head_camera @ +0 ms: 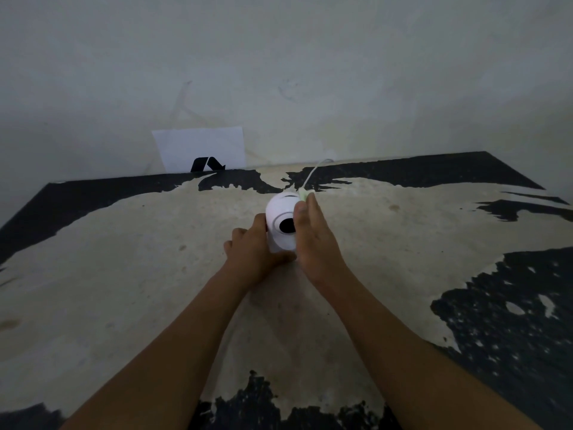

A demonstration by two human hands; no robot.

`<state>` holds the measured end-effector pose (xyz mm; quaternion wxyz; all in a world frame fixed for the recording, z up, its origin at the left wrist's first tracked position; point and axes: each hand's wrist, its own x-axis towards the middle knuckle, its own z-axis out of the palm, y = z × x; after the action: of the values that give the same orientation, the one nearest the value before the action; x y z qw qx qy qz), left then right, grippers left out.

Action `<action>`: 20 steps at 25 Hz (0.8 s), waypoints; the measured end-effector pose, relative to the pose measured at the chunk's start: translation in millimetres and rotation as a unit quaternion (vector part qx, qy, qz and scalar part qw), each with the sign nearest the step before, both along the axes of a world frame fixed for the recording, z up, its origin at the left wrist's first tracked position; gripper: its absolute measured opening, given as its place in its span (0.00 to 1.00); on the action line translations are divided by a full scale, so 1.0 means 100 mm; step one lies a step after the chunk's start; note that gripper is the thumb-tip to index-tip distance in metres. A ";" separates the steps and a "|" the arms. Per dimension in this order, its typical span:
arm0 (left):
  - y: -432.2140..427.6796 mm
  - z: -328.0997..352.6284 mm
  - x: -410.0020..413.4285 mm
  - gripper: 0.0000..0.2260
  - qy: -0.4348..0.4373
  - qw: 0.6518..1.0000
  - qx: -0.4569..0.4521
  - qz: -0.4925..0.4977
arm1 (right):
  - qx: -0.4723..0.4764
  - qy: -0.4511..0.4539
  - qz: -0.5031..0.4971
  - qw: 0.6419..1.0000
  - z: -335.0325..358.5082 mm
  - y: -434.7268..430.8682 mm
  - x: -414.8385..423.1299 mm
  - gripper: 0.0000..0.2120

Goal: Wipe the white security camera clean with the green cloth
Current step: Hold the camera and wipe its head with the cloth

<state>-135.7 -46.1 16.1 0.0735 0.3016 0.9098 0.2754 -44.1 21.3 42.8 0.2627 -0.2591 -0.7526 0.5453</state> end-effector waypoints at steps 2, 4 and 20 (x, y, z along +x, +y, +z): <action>-0.01 -0.01 0.00 0.39 0.000 1.000 -0.003 -0.001 | 0.030 0.009 0.001 1.000 0.02 0.05 -0.05 0.29; -0.01 -0.02 0.00 0.39 0.002 1.000 -0.002 -0.008 | 0.005 0.001 0.006 1.000 -0.03 0.13 -0.07 0.29; 0.00 -0.02 0.02 0.37 0.006 1.000 0.004 0.003 | 0.053 -0.132 0.031 0.989 -0.22 0.15 0.21 0.16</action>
<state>-134.2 -46.4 14.3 0.0664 0.3010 0.9101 0.2771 -23.0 36.1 20.9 0.1575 -0.2913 -0.8160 0.4739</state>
